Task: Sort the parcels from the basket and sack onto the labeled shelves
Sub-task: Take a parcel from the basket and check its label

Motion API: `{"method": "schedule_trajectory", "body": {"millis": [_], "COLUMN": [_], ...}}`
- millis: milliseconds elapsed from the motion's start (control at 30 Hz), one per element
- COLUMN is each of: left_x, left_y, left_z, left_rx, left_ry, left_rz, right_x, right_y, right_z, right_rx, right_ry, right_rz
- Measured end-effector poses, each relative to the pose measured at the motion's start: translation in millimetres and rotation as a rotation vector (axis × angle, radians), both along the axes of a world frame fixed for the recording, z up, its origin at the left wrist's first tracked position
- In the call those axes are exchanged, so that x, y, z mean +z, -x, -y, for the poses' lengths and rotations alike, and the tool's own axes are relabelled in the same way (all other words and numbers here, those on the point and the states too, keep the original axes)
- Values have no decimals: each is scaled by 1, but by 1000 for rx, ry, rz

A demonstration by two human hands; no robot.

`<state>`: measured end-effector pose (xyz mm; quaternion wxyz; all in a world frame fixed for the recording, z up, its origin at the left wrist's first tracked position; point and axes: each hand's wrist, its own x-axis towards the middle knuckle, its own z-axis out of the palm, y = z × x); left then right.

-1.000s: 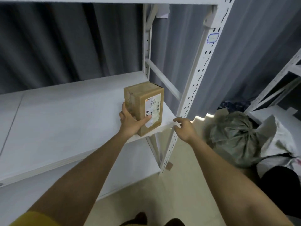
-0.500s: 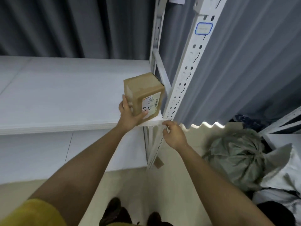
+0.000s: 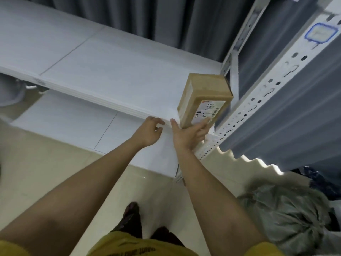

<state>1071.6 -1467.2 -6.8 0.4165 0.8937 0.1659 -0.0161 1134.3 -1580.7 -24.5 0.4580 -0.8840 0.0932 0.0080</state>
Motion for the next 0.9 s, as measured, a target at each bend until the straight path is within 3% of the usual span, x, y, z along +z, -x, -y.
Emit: {"method": "schedule_trajectory", "body": {"millis": [233, 500, 733, 833, 900], "left_x": [8, 2, -7, -6, -7], "left_y": [-7, -29, -47, -47, -43], "left_z": [-31, -70, -83, -83, -82], "left_rx": [3, -14, -38, -35, -18], "left_ry": [2, -52, -123, -108, -83], "left_rz": [14, 14, 14, 11, 10], "right_x": [3, -2, 9, 14, 17], "right_y": [-43, -112, -161, -146, -122], "right_z": [-30, -46, -63, -60, -58], "right_rx": [-231, -342, -335, -127, -29], "right_ry": [99, 215, 377, 391, 399], "right_rz": [-91, -32, 56, -108, -105]}}
